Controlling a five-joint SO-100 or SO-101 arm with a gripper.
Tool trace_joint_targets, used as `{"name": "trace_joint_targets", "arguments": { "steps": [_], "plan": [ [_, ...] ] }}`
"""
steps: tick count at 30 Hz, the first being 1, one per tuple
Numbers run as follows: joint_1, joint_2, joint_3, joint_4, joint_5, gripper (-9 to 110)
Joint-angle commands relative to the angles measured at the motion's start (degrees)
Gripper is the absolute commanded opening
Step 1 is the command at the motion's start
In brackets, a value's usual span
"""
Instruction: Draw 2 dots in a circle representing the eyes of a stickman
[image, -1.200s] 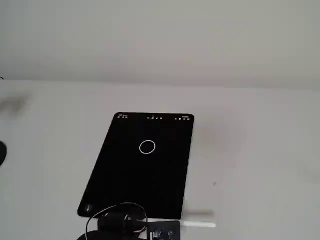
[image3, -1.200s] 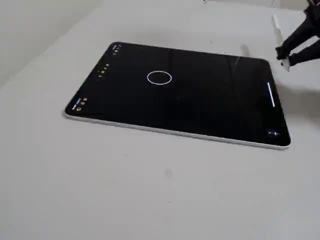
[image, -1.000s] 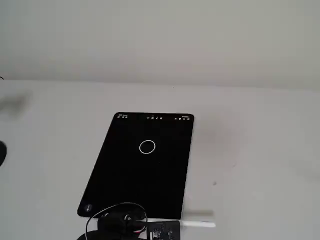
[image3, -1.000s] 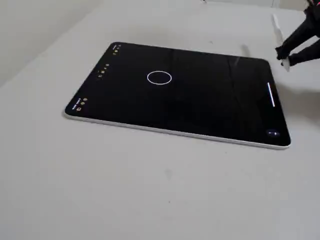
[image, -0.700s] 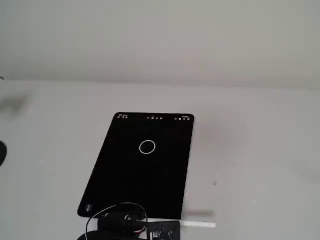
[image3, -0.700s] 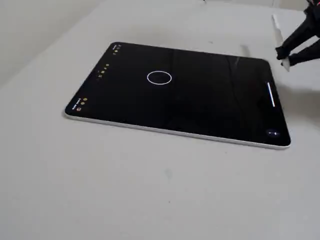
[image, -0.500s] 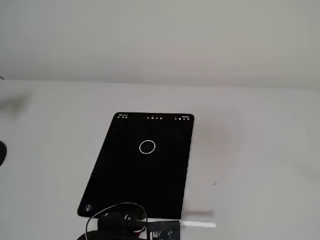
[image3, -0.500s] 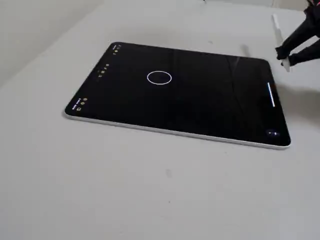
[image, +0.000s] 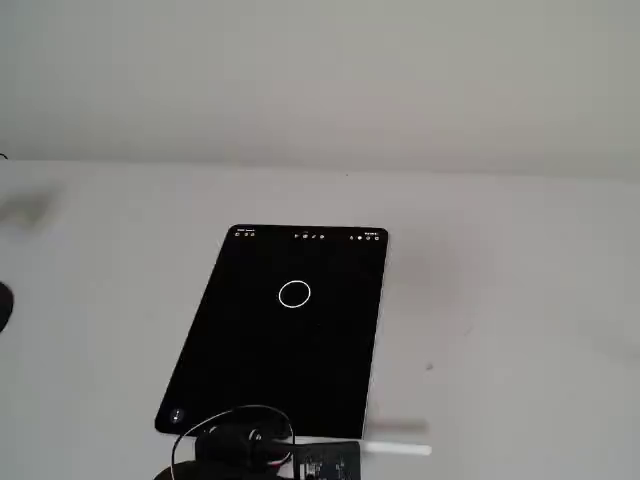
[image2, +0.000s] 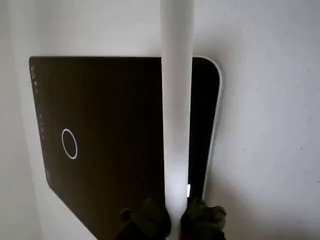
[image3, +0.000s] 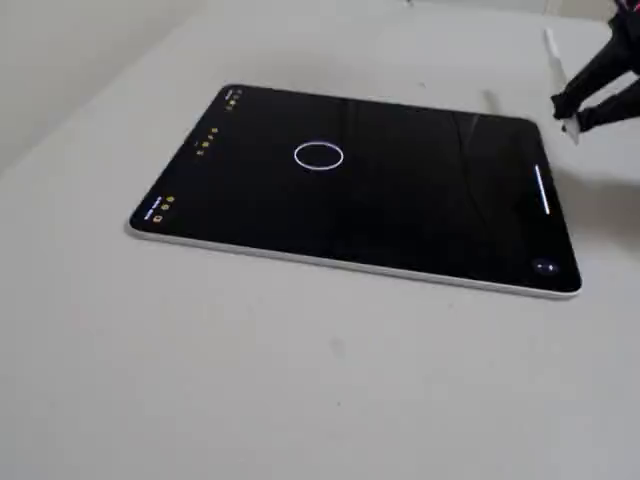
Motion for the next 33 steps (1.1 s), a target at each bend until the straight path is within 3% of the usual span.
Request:
{"name": "trace_joint_targets", "arguments": {
  "steps": [1,14,21,28,33],
  "plan": [
    [0.1,0.5,-0.3,0.1,0.8,0],
    [0.1,0.5,-0.2,-0.1,0.5,0],
    [0.1,0.5,-0.6,-6.8,-4.2,0],
    [-7.9,0.5,-1.1,-16.5,-23.3,0],
    [-9.9,0.5,4.7,-33.8,-39.1,0]
  ]
}}
